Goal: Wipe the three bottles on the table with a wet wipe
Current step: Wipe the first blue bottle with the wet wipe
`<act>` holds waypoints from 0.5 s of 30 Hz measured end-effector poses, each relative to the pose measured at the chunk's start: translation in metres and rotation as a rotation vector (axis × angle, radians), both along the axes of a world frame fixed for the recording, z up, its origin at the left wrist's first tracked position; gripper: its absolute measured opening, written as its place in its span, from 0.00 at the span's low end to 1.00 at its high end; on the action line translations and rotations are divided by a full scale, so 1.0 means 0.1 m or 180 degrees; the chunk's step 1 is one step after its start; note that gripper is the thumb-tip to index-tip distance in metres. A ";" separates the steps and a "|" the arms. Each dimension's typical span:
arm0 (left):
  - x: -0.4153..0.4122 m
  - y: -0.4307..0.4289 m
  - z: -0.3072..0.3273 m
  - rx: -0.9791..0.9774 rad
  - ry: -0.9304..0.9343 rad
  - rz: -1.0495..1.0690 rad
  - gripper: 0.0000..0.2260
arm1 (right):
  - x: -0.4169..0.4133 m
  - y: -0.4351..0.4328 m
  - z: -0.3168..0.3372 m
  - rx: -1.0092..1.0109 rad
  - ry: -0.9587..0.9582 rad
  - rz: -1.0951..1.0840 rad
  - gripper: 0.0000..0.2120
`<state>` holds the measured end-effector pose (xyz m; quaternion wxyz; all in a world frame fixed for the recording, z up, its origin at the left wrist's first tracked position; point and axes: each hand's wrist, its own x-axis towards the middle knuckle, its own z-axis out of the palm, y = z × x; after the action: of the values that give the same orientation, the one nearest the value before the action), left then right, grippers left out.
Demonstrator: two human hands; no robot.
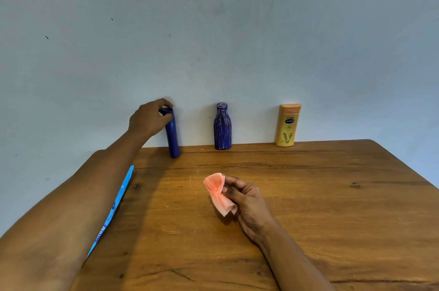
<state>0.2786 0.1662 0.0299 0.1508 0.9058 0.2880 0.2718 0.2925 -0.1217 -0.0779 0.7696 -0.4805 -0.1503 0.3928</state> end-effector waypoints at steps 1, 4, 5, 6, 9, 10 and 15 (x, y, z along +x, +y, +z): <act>-0.02 0.03 0.00 -0.0016 -0.0017 -0.0100 0.12 | 0.00 0.00 0.00 0.0012 0.0014 -0.0002 0.13; -0.07 0.07 -0.02 -0.0380 -0.0327 -0.0468 0.13 | -0.01 -0.01 0.02 0.0011 0.0023 -0.0004 0.13; -0.07 0.07 -0.03 -0.0474 -0.0446 -0.0496 0.14 | -0.01 -0.01 0.03 0.0009 0.0017 -0.0004 0.13; -0.07 0.07 -0.03 -0.0563 -0.0542 -0.0498 0.14 | -0.01 -0.01 0.03 0.0007 0.0014 -0.0005 0.13; -0.05 0.09 -0.02 -0.0860 -0.0586 -0.0657 0.13 | -0.02 -0.01 0.04 -0.0003 0.0028 -0.0001 0.12; -0.05 0.10 -0.01 -0.0863 -0.0519 -0.0731 0.13 | -0.02 -0.01 0.04 -0.0007 0.0036 0.0009 0.12; -0.07 0.17 0.01 -0.0509 -0.0239 -0.0760 0.16 | -0.01 -0.01 0.04 -0.0008 0.0045 0.0020 0.12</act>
<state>0.2716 0.1835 0.0313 0.2643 0.9079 0.1930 0.2618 0.2917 -0.1228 -0.0742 0.7688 -0.4782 -0.1458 0.3989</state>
